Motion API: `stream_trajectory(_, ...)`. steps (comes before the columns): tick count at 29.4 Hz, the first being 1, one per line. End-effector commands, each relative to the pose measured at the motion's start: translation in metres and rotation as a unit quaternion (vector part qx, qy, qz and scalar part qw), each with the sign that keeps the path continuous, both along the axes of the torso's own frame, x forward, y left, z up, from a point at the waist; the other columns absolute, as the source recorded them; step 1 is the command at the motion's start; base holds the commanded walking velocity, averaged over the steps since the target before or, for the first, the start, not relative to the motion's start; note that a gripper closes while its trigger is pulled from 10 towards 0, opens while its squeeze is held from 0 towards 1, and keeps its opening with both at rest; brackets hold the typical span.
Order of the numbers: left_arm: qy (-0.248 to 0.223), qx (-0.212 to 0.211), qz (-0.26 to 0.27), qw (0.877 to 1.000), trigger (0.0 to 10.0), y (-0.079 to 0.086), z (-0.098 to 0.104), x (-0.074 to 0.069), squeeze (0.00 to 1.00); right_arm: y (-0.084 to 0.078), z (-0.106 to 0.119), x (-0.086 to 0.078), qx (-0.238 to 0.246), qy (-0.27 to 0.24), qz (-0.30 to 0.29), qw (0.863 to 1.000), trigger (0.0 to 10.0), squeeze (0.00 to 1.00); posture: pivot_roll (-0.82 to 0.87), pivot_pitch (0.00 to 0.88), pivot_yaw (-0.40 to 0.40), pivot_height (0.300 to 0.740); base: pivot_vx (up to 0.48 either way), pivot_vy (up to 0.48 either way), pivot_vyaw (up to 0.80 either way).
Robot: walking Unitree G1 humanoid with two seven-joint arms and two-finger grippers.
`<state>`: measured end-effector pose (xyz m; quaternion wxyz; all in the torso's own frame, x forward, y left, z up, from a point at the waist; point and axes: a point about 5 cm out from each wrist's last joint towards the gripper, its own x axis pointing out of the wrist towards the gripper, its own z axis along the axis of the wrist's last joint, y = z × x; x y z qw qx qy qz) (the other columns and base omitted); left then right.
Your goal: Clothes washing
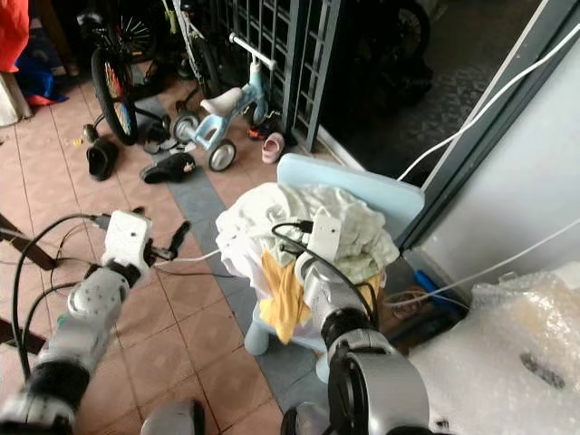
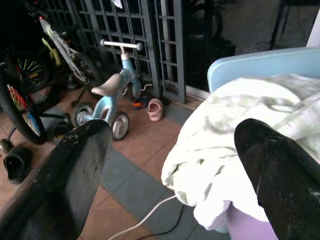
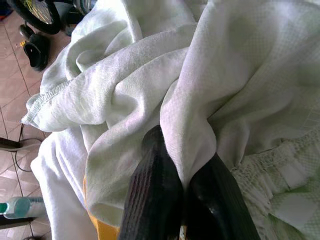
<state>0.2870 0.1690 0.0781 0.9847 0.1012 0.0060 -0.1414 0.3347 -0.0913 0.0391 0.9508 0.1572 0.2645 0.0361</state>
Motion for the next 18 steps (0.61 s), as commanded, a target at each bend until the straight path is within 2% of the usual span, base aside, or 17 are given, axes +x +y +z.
stream_trajectory(1,-0.023,-0.003,-0.012,1.000,10.0,-0.009,0.010,-0.010,0.00,0.003,0.010,0.005,0.016,-0.034,0.005,0.999,0.0,0.00,0.06,0.029,-0.053,0.740,0.000,0.000,0.00)
stream_trajectory(3,-0.030,-0.024,0.003,0.999,10.0,-0.016,0.015,-0.027,0.00,0.005,0.024,0.010,0.047,-0.078,0.003,0.996,0.0,0.00,0.05,0.030,-0.054,0.740,0.000,0.000,0.00)
stream_trajectory(5,-0.032,-0.031,0.019,0.999,10.0,-0.018,0.016,-0.034,0.00,0.004,0.035,0.013,0.065,-0.113,0.006,0.991,0.0,0.00,0.05,0.029,-0.056,0.740,0.000,0.000,0.00)
stream_trajectory(7,-0.025,-0.044,0.049,0.998,10.0,-0.022,0.017,-0.048,0.00,-0.003,0.064,0.013,0.088,-0.190,0.018,0.978,0.0,0.00,0.05,0.026,-0.061,0.740,0.000,0.000,0.00)
stream_trajectory(8,-0.025,-0.044,0.049,0.998,10.0,-0.022,0.017,-0.048,0.00,-0.003,0.064,0.013,0.088,-0.190,0.018,0.978,0.0,0.00,0.05,0.026,-0.061,0.740,0.000,0.000,0.00)
stream_trajectory(10,-0.007,-0.037,0.052,0.998,10.0,-0.027,0.013,-0.057,0.00,-0.014,0.091,-0.002,0.070,-0.267,0.055,0.960,0.0,0.00,0.03,0.016,-0.062,0.740,0.000,0.000,0.00)
stream_trajectory(13,0.001,-0.035,0.056,0.998,10.0,-0.025,0.013,-0.056,0.00,-0.024,0.101,-0.021,0.061,-0.297,0.066,0.951,0.0,0.00,0.02,0.004,-0.053,0.740,0.000,0.000,0.00)
stream_trajectory(14,0.001,-0.035,0.056,0.998,10.0,-0.025,0.013,-0.056,0.00,-0.024,0.101,-0.021,0.061,-0.297,0.066,0.951,0.0,0.00,0.02,0.004,-0.053,0.740,0.000,0.000,0.00)
stream_trajectory(18,-0.005,-0.031,0.067,0.997,10.0,-0.024,0.018,-0.052,0.00,-0.033,0.108,-0.039,0.062,-0.317,0.063,0.944,0.0,0.00,0.01,0.000,-0.047,0.740,0.000,0.000,0.00)
